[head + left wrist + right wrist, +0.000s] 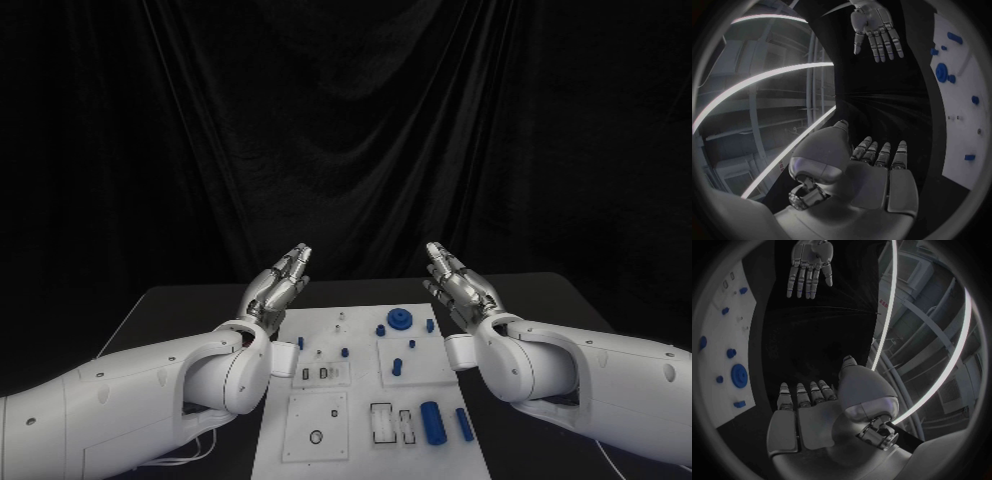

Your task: Assemble the parts on the task board

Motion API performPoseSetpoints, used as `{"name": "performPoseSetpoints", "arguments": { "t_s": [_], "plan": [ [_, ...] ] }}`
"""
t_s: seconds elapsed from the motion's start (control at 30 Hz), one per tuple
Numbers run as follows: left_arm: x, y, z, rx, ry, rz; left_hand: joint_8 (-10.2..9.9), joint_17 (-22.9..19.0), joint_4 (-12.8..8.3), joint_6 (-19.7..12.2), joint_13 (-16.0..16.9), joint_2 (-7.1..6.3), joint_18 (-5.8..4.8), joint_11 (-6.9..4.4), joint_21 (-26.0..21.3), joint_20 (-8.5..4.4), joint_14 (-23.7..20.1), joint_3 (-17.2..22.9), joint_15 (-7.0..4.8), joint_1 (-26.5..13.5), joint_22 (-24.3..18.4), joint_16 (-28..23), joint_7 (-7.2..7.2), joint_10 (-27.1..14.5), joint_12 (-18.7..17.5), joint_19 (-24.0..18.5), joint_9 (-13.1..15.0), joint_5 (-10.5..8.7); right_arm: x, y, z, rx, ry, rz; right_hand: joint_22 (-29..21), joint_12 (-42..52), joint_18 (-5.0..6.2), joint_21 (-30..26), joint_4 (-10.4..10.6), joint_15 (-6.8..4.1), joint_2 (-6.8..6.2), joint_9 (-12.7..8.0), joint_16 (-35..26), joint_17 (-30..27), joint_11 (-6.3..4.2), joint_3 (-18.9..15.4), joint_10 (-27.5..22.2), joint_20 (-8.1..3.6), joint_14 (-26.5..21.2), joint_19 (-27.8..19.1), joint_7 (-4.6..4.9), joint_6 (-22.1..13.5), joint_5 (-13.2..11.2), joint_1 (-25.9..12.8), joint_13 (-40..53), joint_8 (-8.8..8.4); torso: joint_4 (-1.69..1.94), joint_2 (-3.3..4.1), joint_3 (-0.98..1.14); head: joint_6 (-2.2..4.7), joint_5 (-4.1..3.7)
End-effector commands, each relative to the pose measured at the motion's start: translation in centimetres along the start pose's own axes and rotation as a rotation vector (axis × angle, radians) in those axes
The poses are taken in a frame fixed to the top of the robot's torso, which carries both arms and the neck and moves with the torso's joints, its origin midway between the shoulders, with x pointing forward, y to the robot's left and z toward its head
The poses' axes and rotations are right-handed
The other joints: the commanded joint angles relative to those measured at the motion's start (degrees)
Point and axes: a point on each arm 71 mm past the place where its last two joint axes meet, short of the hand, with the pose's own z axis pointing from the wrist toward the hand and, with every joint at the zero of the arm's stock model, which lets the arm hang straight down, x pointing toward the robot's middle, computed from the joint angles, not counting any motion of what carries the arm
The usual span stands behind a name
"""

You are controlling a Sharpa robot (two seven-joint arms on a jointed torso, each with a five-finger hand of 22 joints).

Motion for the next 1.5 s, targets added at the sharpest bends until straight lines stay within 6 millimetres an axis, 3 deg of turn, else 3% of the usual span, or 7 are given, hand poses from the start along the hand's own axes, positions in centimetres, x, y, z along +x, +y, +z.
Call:
{"name": "performPoseSetpoints", "arguments": {
  "t_s": [0.03,0.43,0.47,0.63,1.07,1.3,1.5],
  "plan": [
    [1.0,-1.2,0.3,0.087,0.143,-0.16,0.9,0.2,0.6,4.5,0.8,0.45,0.92,1.33,2.1,2.05,0.6,0.6,2.2,4.7,1.4,0.2,1.7,2.5,0.9,2.3,0.5,3.2,0.5,0.5,0.1,0.038,0.129,0.215,-1.6,-0.3,0.83,-0.2,0.3,1.8,0.26,0.2,-0.2,-0.1,0.59,-0.4,-0.1,1.52,-0.1,0.1,1.38,0.4,0.7,2.8,-0.1,0.53,0.02,0.05,0.0,0.0,-0.01],
    [1.2,-1.8,0.5,0.115,0.209,-0.212,3.7,1.9,0.2,15.2,2.9,-0.81,1.0,6.14,6.5,2.57,7.0,3.2,2.49,13.2,3.3,5.6,3.09,10.8,12.1,9.7,1.7,13.47,0.2,1.3,0.2,0.049,0.198,0.323,-0.7,0.5,0.98,0.9,-1.0,6.24,-0.22,1.4,-0.1,0.0,8.78,0.5,0.1,5.7,-0.1,1.3,7.26,5.1,2.6,7.3,0.5,4.39,0.02,0.05,0.0,0.0,-0.01],
    [-2.0,-3.2,-0.4,0.275,0.287,-0.258,4.1,2.0,0.1,16.0,3.0,-1.06,0.97,6.66,6.9,2.85,7.8,3.9,2.76,14.1,3.5,6.3,3.16,11.5,13.6,10.4,1.8,14.16,-0.6,2.5,-0.6,-0.047,0.46,0.246,-0.7,0.6,0.98,1.0,-1.0,6.26,-0.23,1.5,-0.1,0.0,8.81,0.5,0.2,5.76,-0.1,1.4,7.52,5.4,2.6,7.5,0.5,4.61,-0.2,2.33,-0.29,-3.4,1.27],
    [-3.1,-3.4,-0.8,0.28,0.269,-0.246,5.5,2.4,-2.8,19.1,3.5,-3.03,0.9,8.37,8.7,3.52,10.5,9.3,3.53,17.1,4.1,8.9,3.23,13.8,19.4,13.6,2.1,17.16,-1.1,2.9,-0.9,-0.045,0.48,0.237,1.1,6.2,0.99,4.4,-1.7,7.61,-0.63,2.6,3.6,2.1,11.18,0.8,2.6,7.12,2.8,6.6,11.21,11.4,5.3,11.1,2.4,9.06,0.11,2.84,-0.31,-5.17,1.04],
    [-5.2,-3.9,-2.4,0.244,0.3,-0.247,7.2,4.4,-5.0,22.9,4.5,-5.85,-0.56,11.82,14.1,3.96,20.3,18.0,5.56,15.8,6.2,17.6,4.43,19.7,28.1,21.9,2.4,17.8,-3.7,4.5,-1.9,-0.045,0.41,0.174,4.0,27.5,-1.04,13.2,-7.8,10.24,-2.2,3.4,20.3,7.1,16.0,2.6,9.7,7.35,20.5,25.9,9.52,18.3,13.1,20.4,6.5,13.18,0.36,4.24,-0.77,-9.66,0.66],
    [-6.5,-5.0,-3.4,0.253,0.285,-0.238,7.2,4.3,-5.1,23.5,4.2,-6.25,-1.17,12.28,14.1,4.07,20.7,18.8,6.24,15.2,6.1,17.9,4.54,19.6,27.9,21.8,2.4,17.14,-5.1,5.9,-2.3,-0.058,0.354,-0.033,5.5,37.4,1.1,19.1,-15.5,8.46,-2.8,4.8,27.9,9.6,16.44,6.4,19.0,6.75,33.5,39.9,10.77,29.7,16.1,28.2,7.4,18.4,0.91,5.67,-1.17,-11.61,1.27],
    [-7.1,-6.7,-4.0,0.301,0.257,-0.243,7.2,4.2,-5.5,23.5,4.1,-6.4,-1.55,12.6,14.1,4.08,20.4,19.6,6.59,15.1,6.1,17.7,4.56,19.3,27.7,21.9,2.4,17.03,-4.4,8.1,-1.5,-0.111,0.335,-0.384,12.4,41.6,0.87,33.3,-18.9,3.19,-6.05,5.1,37.7,13.8,14.93,10.1,31.1,0.8,53.0,56.1,13.39,36.9,14.6,31.4,7.2,18.33,1.11,6.91,-1.36,-12.86,2.38]
  ]
}}
